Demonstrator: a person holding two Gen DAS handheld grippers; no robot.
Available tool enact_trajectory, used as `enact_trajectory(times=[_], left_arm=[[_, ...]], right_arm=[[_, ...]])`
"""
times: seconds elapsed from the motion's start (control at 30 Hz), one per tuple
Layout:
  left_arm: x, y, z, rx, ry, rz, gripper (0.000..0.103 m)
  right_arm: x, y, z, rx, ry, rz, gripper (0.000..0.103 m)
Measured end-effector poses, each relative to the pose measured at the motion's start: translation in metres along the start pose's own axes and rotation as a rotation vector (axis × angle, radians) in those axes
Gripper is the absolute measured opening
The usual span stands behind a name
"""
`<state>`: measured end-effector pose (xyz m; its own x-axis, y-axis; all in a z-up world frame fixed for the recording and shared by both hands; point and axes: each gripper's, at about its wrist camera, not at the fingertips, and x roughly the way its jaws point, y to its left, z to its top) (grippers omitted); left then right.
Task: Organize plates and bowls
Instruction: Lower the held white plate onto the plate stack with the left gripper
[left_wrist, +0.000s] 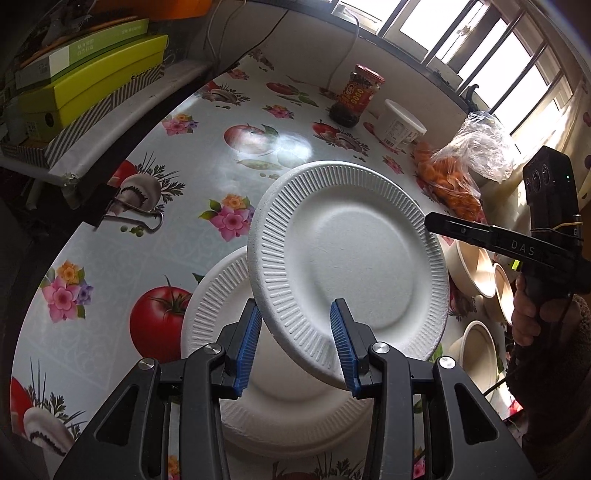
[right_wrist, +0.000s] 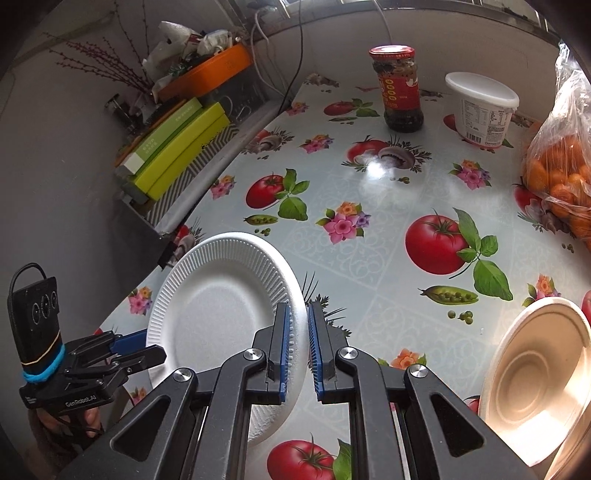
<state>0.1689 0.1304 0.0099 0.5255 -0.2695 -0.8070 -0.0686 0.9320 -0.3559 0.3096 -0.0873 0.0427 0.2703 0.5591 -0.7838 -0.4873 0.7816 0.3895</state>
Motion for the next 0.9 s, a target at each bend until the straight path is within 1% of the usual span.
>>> enact_trajectory(times=[0.3,0.43,0.57,0.7,0.83,0.9], left_arm=[[-0.012,0.024,-0.021,-0.032,-0.002,0.034,0.040],[-0.011,0.030,-0.029,-0.026,-0.002,0.073,0.040],[-0.011,0.033,-0.034,-0.026,0.007,0.072,0.040],[-0.009,0.034,-0.038,-0.029,0.012,0.072,0.040],[-0.005,0.034,-0.042,-0.020,0.017,0.094,0.040],[-0.003,0.034,-0.043,-0.019,0.025,0.092,0.040]], right_arm=[[0.012,0.026,-0.021,-0.022,0.036,0.029,0.011],[0.021,0.034,-0.032,-0.034,0.058,0.031,0.011],[0.025,0.034,-0.038,-0.022,0.066,0.035,0.011],[0.027,0.036,-0.045,-0.037,0.071,0.017,0.011],[0.030,0.037,-0.050,-0.042,0.080,0.010,0.011],[0.031,0.038,-0.052,-0.047,0.080,-0.002,0.011]])
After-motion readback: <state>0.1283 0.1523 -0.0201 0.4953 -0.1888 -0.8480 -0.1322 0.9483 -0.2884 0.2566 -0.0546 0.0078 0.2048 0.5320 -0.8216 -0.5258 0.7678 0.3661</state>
